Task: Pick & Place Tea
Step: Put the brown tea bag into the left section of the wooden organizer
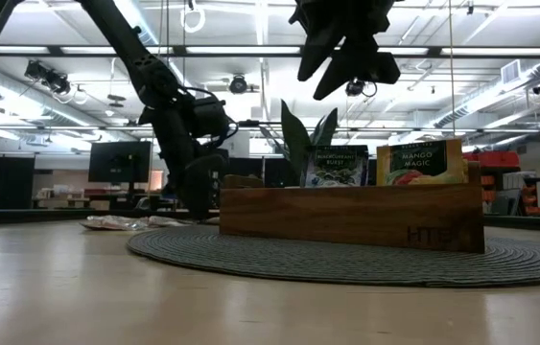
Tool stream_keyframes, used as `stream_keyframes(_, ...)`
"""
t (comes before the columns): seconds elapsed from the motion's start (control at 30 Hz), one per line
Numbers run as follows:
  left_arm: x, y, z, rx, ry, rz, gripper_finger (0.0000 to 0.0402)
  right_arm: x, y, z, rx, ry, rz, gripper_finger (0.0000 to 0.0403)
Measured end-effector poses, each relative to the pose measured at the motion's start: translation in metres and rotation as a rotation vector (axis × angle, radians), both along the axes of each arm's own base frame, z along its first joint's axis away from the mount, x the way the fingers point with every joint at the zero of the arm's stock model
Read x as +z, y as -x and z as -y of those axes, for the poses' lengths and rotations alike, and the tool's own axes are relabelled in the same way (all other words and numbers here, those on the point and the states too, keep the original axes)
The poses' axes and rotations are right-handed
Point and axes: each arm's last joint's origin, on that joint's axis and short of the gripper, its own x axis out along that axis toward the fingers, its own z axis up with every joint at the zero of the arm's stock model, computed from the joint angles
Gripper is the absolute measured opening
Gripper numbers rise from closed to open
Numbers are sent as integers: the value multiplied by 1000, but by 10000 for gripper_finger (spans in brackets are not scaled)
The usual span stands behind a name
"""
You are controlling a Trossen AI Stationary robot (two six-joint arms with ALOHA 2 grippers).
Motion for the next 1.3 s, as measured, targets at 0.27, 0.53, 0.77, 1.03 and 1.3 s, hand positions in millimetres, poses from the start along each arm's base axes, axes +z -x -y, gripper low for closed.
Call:
stream_keyframes(0.27,15,1,3,-57,4,55,2,0,0,1,-17,21,6,150)
stream_keyframes(0.53,47,8,14,-104,5,123,1,2,-3,7,-48,46,34,150)
stream_keyframes(0.77,80,12,41,-213,-51,162,1,12,-10,25,-51,53,136,150)
stream_keyframes(1.03,116,12,84,-348,-142,244,1,19,-17,57,-109,-21,230,150)
stream_keyframes(1.3,139,14,127,-440,-247,294,1,27,-18,85,-116,-144,297,150)
